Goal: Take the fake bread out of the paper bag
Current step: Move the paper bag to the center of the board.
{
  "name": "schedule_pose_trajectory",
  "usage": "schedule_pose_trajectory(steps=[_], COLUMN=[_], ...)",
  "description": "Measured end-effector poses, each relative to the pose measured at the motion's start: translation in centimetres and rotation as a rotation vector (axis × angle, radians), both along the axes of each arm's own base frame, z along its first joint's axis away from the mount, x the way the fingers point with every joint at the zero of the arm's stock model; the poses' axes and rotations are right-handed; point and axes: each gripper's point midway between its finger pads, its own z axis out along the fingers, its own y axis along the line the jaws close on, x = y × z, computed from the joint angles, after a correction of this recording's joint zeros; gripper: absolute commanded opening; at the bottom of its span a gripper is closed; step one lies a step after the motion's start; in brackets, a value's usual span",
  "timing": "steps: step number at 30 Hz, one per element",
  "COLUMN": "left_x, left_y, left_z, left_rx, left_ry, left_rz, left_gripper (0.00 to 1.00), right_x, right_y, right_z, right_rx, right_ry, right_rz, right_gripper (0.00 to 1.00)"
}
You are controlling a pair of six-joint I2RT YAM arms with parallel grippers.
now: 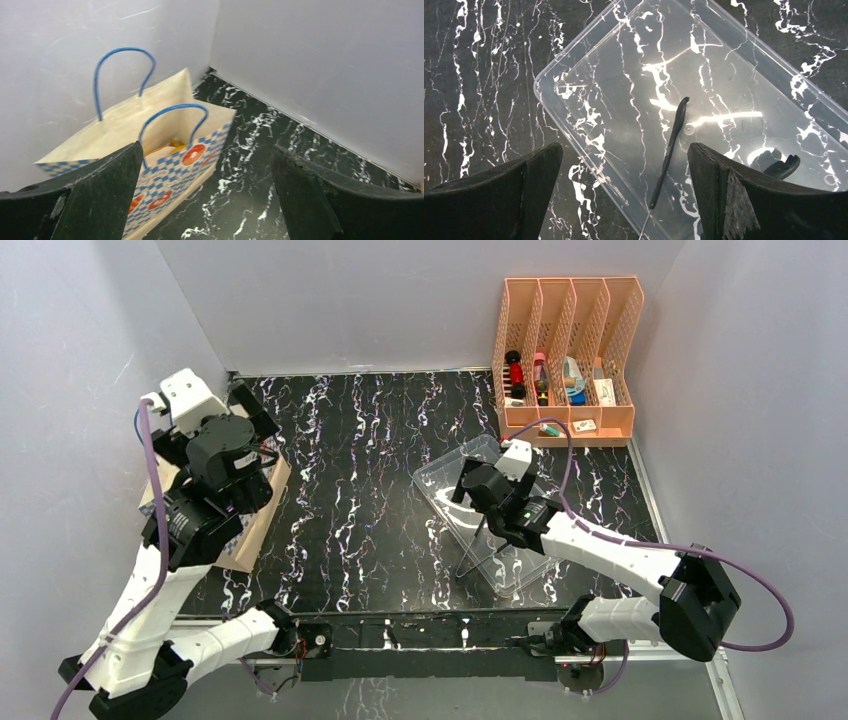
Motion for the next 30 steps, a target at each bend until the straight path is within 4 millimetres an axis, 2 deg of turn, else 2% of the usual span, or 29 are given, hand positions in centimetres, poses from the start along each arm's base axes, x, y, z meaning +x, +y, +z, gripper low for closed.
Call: schedule_pose_trajectory(steps=[9, 13, 15, 17, 20, 27, 30], left_x=[-5.5, -7.1, -7.4, -7.3, -6.6, -3.3, -2.3], left_y=[4.5, 5.6, 5.7, 5.4, 4.2, 0.2, -1.0], left_z=[-1.5, -2.3, -3.5, -4.7, -5.2, -4.8, -4.0], left_rx=[-0.134, -0.159, -0.143, -0.115, -0.073, 0.045, 0.071], left_ry=[-0.037, -0.049, -0.036, -0.006, 0.037, 0.172, 0.207], left_rz=[0.133, 0.127, 0.103, 0.063, -0.002, -0.128, -0.159], left_gripper=[0.98, 0.98, 0.98, 0.98, 0.98, 0.98, 0.98], right_x=[-1.1, -1.6, -1.6, -1.7, -1.9, -2.0, -2.0], right_y=[1.9, 3.0, 3.5, 4.0, 4.3, 4.6, 4.6], right_z=[-0.1, 0.0, 0.3, 0.6, 0.7, 0.6, 0.6], right_rx=[0.013, 0.024, 0.035, 0.047, 0.057, 0.068, 0.069], right_ry=[0.002, 0.002, -0.002, -0.008, -0.011, -0.010, -0.011], right_rz=[0.054, 0.073, 0.073, 0.078, 0.079, 0.069, 0.068], right_gripper=[0.98, 0.98, 0.98, 0.98, 0.98, 0.98, 0.98])
